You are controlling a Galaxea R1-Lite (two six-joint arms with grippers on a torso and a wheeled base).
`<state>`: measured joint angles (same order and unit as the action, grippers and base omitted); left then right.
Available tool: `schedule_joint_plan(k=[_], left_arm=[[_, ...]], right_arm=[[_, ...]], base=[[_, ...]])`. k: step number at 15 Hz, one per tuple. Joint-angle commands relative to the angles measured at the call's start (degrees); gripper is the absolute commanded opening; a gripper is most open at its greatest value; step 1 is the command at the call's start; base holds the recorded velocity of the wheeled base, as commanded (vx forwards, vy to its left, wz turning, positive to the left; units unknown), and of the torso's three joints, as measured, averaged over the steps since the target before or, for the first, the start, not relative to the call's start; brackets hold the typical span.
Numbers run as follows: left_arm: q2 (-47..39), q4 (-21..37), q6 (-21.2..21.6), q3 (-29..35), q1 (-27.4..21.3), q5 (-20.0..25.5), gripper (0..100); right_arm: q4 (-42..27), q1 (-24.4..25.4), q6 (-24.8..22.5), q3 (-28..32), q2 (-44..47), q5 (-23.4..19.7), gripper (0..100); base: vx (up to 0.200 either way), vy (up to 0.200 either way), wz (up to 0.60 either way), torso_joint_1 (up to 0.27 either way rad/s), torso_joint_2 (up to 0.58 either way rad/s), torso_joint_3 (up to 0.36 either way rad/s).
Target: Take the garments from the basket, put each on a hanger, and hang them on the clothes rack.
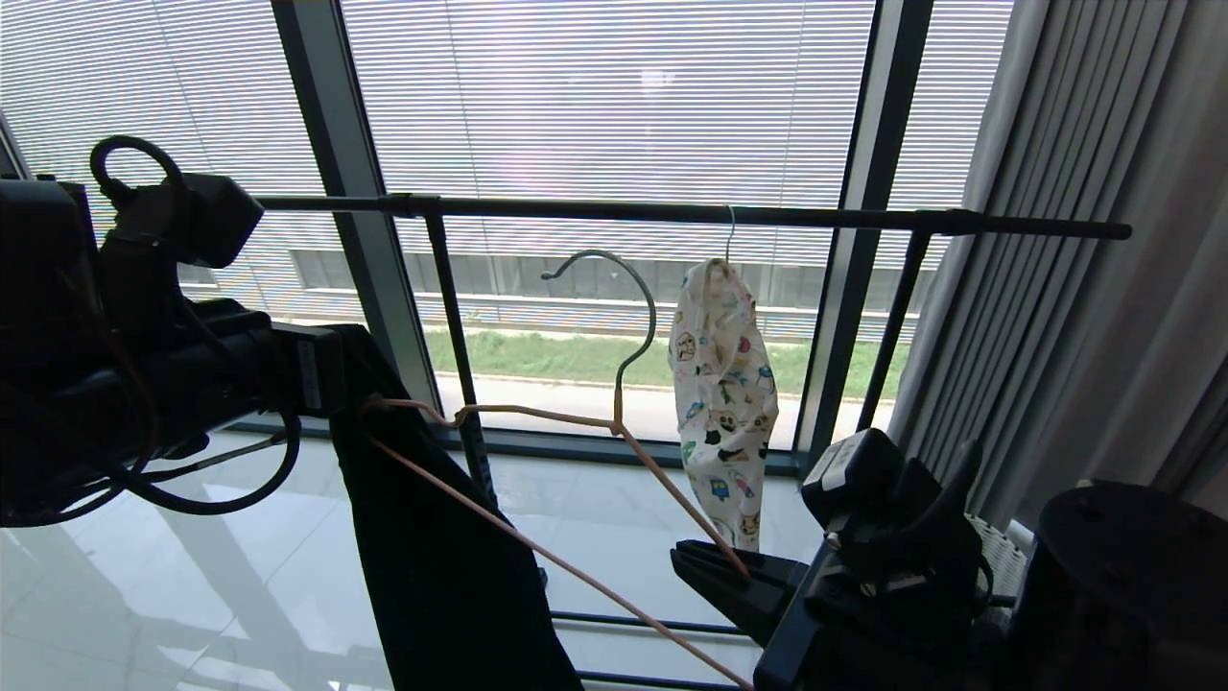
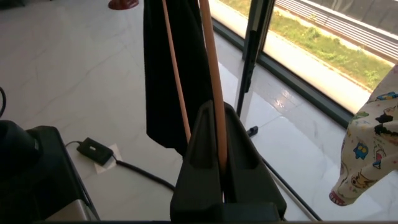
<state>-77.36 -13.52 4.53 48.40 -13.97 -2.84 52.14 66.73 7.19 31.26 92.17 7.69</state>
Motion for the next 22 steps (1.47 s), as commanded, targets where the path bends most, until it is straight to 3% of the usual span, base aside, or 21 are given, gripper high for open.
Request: schedule_joint_plan(k=[1,10,14,22], left_arm=[[-0.60,-0.02,-0.23,0.03,0.08,-0.50,0],[-0.25,-0.02,-0.32,-0.32,-1.15,-0.76,0],[-0.42,-0.02,-0.23,-0.32,-1.67,-1.03,0],[-2.18,-0.28,-0.32,0.38,-1.50,-2.35,0]], right_arm=[[-0.11,1.38,-0.07,-1.99,-2.00,-0.13,0],[-0.02,1.47,0.28,-2.08,-0.24,0.13,0],[0.07,-2.92,0.01,-0.14,1.17,0.04,0],[0.07,-2.83,-0.07,1.00,0.99,0.22,0]], base=[[0.000,0.000,0.00,0.000,0.00,0.000],[0.000,0.000,0.00,0.000,0.00,0.000],[0.000,0.000,0.00,0.000,0.00,0.000],[0.000,0.000,0.00,0.000,0.00,0.000]])
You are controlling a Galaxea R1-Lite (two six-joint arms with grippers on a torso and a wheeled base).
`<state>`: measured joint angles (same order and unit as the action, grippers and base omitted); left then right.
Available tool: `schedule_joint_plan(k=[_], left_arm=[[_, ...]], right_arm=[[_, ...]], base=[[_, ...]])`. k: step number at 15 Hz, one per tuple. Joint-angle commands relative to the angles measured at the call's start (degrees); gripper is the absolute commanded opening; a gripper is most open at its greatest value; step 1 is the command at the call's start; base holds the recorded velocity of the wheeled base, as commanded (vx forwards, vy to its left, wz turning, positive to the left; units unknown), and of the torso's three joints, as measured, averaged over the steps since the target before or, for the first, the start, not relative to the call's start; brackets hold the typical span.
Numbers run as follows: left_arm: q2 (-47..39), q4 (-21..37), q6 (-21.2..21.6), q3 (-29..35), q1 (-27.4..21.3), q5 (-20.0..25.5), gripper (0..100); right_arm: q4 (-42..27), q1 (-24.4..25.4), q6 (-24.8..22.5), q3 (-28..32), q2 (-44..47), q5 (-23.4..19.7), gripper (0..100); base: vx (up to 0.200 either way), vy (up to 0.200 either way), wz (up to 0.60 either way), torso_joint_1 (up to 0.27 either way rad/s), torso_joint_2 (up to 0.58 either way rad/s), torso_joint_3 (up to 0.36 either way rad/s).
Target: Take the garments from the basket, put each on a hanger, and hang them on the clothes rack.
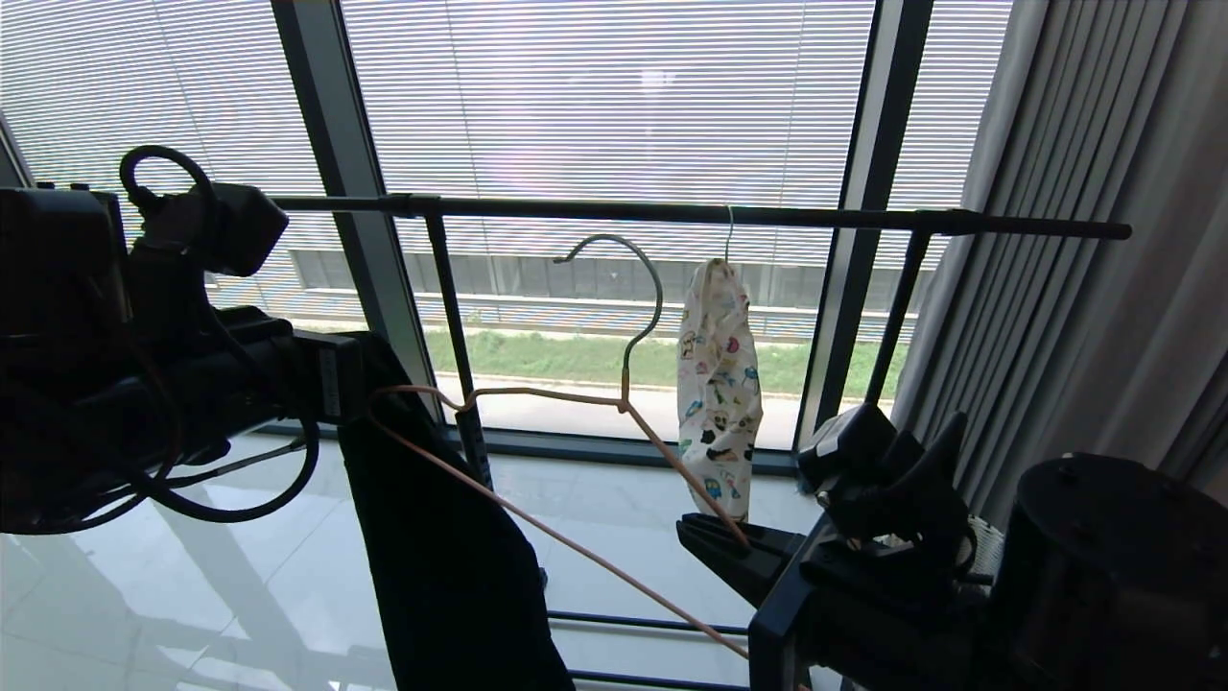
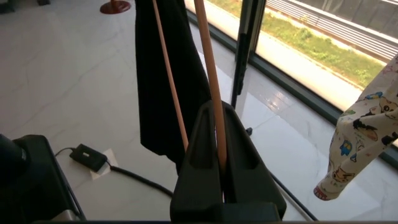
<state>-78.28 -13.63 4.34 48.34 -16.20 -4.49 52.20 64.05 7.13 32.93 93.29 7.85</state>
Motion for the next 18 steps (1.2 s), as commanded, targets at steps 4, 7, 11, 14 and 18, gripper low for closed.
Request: schedule_joint_plan(k=[4,7,11,14,18], left_arm=[[-0.83,-0.17,-0.12,0.80,-0.15,-3.69,0],[-0.91,-0.17,-1.62,0.97,-3.49,-3.69,0],[-0.83,-0.17,-1.88,0.97,-5.24,-3.69,0],[-0.47,-0.17,-3.72,1.41,-6.39,-3.60,0],[-0.91,-0.17,-3.90,4.49,-5.42,-3.51,0]], right_arm=[[0.01,-0.33,-0.28,-0.85,-0.39,-0.03,0],[0.01,0.11,-0.28,0.12,0.13,-0.12,0],[0.01,1.43,-0.28,0.21,0.75,-0.38,0],[0.01,2.22,-0.19,1.97,2.51,-0.56,0],[0.01,2.75,0.16,0.30,2.59,-0.56,0]], base=[[0.000,0.000,0.00,0.000,0.00,0.000],[0.000,0.000,0.00,0.000,0.00,0.000],[0.000,0.000,0.00,0.000,0.00,0.000],[0.000,0.000,0.00,0.000,0.00,0.000],[0.000,0.000,0.00,0.000,0.00,0.000]])
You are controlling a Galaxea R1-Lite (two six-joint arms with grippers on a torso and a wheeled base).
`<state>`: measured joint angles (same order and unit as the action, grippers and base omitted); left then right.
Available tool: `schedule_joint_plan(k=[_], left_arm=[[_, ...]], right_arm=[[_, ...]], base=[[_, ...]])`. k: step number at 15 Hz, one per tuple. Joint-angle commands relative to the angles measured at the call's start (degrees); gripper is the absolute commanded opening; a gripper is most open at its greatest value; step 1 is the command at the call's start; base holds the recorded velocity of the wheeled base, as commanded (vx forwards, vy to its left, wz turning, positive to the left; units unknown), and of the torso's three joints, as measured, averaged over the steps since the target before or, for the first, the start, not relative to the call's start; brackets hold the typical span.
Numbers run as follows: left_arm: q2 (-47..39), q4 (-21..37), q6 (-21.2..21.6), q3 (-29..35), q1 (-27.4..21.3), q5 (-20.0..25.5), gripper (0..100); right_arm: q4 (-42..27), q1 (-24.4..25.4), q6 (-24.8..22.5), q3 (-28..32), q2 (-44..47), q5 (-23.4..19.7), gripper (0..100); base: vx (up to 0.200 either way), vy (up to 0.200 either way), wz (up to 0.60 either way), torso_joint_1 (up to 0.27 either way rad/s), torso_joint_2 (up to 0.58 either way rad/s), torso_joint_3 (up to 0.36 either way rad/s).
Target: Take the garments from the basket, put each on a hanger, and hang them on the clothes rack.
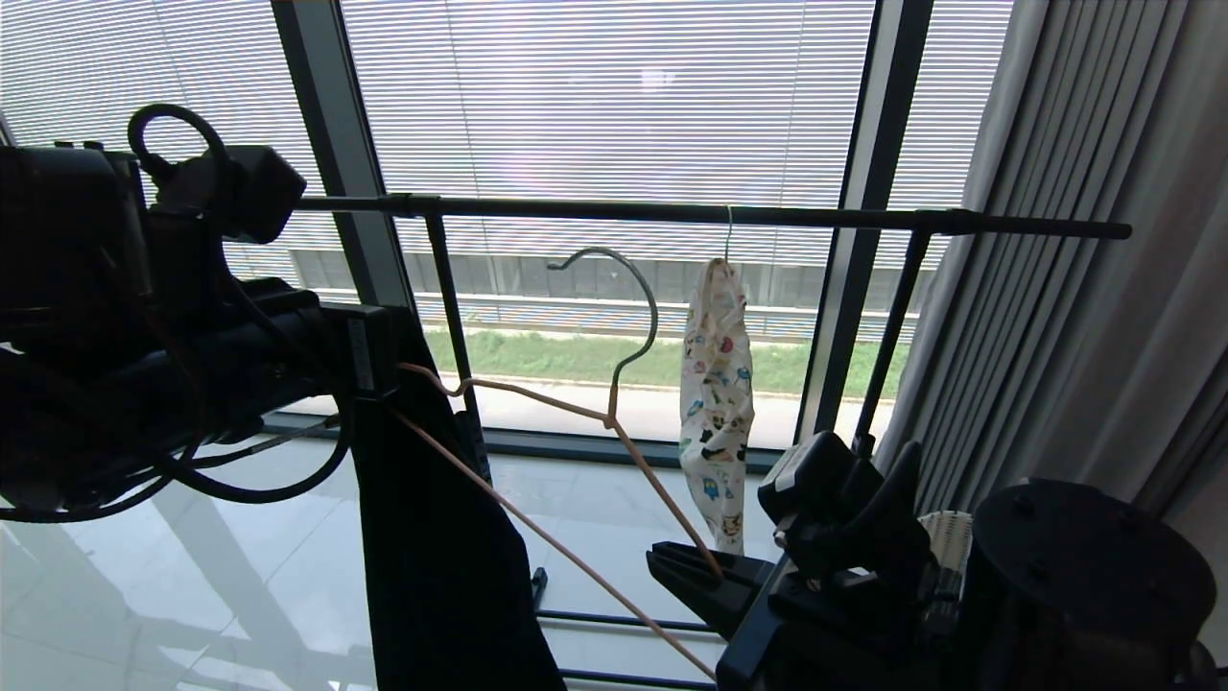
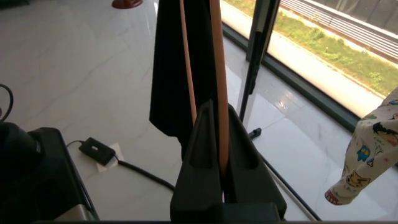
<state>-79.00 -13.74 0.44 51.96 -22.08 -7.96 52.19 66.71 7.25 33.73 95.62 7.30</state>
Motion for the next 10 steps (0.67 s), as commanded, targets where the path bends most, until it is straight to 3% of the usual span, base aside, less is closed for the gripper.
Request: schedule_joint_plan(k=[1,5,10], left_arm=[[-0.28,0.03,0.00,1.66,1.07,0.23,0],[-0.90,0.91,0.09,1.83,3.97,1.72,0],[-3.45,7.41,0.09,6.49,4.67,1.28,0]], right_arm=[[0.02,-0.17,0.04,-0.77,0.09,0.17,0],[0.02,-1.76,0.22,-1.04,-1.14,0.17,0],[0.72,-1.84,0.22,-2.35,-1.14,0.26,0]], base=[[0.000,0.000,0.00,0.000,0.00,0.000],[0.000,0.000,0.00,0.000,0.00,0.000],[0.000,0.000,0.00,0.000,0.00,0.000]])
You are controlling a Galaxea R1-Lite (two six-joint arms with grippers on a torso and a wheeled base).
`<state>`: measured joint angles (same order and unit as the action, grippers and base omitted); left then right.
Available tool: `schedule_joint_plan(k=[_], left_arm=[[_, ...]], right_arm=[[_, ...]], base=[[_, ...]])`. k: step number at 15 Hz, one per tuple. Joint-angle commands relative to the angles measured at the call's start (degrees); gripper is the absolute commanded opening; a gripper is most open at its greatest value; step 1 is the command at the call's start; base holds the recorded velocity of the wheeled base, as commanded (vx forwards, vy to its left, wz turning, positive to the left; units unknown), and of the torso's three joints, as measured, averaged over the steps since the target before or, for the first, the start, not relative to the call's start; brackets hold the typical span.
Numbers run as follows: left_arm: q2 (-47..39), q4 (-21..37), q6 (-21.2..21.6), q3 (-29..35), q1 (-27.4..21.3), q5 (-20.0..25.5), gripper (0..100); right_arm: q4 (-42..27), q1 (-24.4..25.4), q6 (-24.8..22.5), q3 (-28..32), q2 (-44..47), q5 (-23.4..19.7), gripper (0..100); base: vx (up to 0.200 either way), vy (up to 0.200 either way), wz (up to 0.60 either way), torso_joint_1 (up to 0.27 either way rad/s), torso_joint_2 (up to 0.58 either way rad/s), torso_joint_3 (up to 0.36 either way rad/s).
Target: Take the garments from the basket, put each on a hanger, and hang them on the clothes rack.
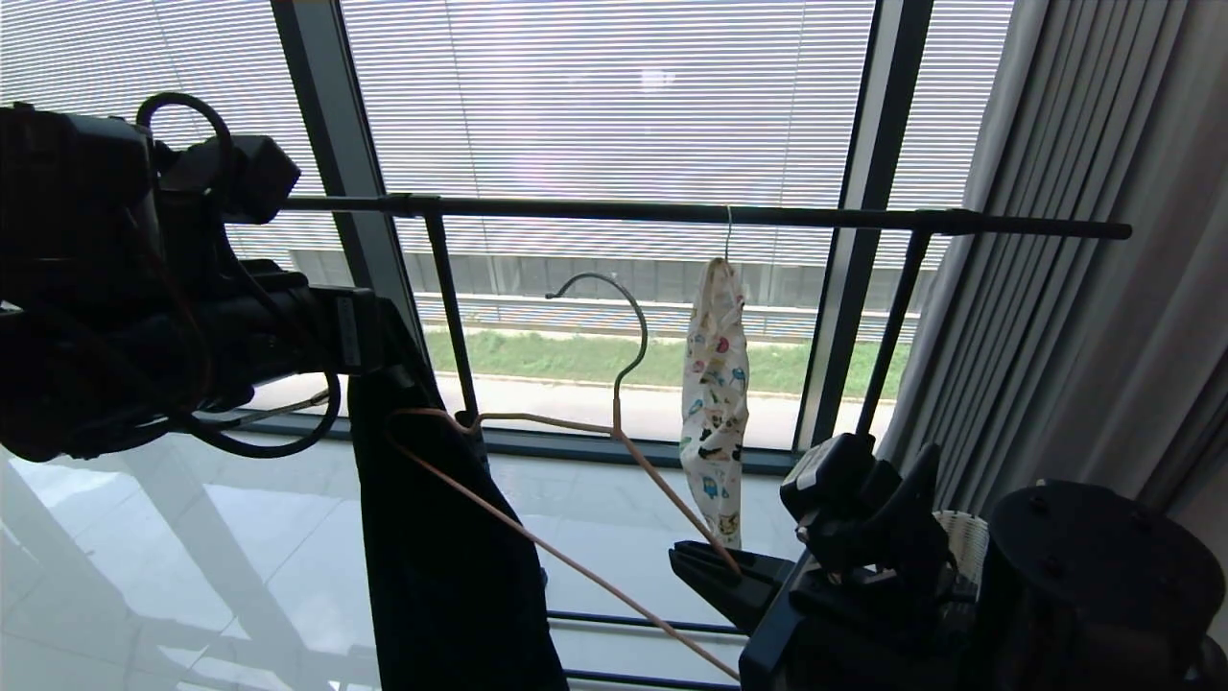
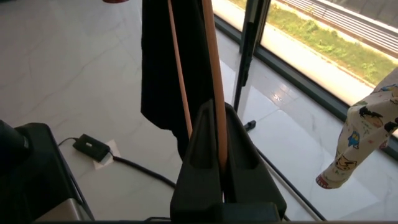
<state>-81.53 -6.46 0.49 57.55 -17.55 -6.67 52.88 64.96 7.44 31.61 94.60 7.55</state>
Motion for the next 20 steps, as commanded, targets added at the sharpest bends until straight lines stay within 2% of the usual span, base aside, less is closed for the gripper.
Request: schedule_joint_plan(k=[1,3,8,12,15,18,20], left_arm=[[-0.73,2.24,0.04,0.98,0.15,-0.10,0],[-0.21,6.64,0.04,1.33,0.15,-0.10,0],[-0.65,6.99,0.04,1.60,0.06,-0.10,0],[-0.30,6.99,-0.14,1.60,-1.17,0.25,0],[0.93,7.08,-4.00,2.30,-4.77,2.01,0],[1.11,8.39,-3.74,2.57,-4.68,3.06,0],[1.20,8.39,-0.84,2.83,-2.13,3.15,0]], right_arm=[[0.82,-0.63,0.03,-0.23,0.06,0.10,0],[1.79,-2.03,-0.14,-0.23,0.15,0.10,0],[3.10,-2.56,-0.23,-0.15,0.23,0.10,0],[3.28,-1.16,0.03,0.03,0.59,-0.08,0],[5.92,-0.54,0.03,0.38,2.96,-0.16,0],[6.44,0.16,0.12,-0.32,2.78,-0.25,0],[6.44,-0.10,0.21,-2.25,0.94,-0.43,0]], base=[[0.000,0.000,0.00,0.000,0.00,0.000],[0.000,0.000,0.00,0.000,0.00,0.000],[0.000,0.000,0.00,0.000,0.00,0.000],[0.000,0.000,0.00,0.000,0.00,0.000],[0.000,0.000,0.00,0.000,0.00,0.000],[0.000,0.000,0.00,0.000,0.00,0.000],[0.000,0.000,0.00,0.000,0.00,0.000]])
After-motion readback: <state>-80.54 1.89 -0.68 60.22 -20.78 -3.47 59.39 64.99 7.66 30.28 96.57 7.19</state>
